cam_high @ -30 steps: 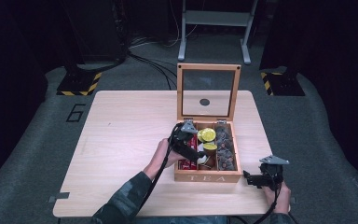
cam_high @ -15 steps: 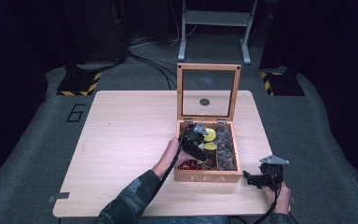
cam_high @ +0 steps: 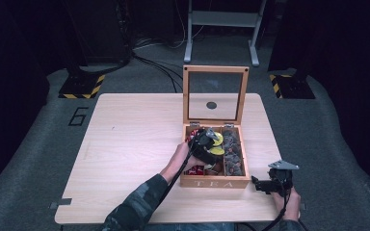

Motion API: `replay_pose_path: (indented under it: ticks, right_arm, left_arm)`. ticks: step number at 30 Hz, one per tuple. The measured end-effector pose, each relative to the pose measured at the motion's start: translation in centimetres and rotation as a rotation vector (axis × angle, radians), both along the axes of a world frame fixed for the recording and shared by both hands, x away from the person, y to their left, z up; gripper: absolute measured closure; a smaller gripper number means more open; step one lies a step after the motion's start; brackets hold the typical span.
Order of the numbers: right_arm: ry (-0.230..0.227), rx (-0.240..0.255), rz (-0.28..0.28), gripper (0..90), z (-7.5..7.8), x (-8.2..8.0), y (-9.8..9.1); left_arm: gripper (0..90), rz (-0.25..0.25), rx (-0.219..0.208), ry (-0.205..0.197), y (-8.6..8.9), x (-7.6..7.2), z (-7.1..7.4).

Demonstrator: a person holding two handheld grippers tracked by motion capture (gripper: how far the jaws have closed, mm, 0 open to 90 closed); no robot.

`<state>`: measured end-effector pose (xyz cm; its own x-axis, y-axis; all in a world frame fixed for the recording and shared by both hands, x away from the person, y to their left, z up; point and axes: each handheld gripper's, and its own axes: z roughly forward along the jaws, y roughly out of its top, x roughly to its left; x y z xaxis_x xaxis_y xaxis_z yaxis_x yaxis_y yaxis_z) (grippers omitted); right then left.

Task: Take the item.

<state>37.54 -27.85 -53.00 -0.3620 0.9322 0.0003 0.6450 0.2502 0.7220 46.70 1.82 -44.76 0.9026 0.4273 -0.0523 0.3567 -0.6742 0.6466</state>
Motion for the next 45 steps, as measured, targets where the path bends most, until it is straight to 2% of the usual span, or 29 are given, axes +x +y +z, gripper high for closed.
replay_pose_path:
  ticks: [5,16,30,45]
  right_arm:
    - [0.000,0.000,0.000,0.2,0.0,0.0,0.0]
    - [-0.001,-0.002,0.002,0.2,0.0,0.0,0.0]
    - [0.000,-0.001,0.001,0.2,0.0,0.0,0.0]
    - [0.000,0.000,0.000,0.1,0.0,0.0,0.0]
  left_arm:
    - [39.5,0.008,0.019,0.001,-0.2,0.0,-0.2]
    - [40.3,0.014,0.007,0.004,-0.2,0.1,-0.2]
    - [40.5,0.003,-0.042,-0.016,0.5,-0.5,0.7]
    - [40.5,0.035,-0.093,-0.042,2.4,-1.1,1.6]
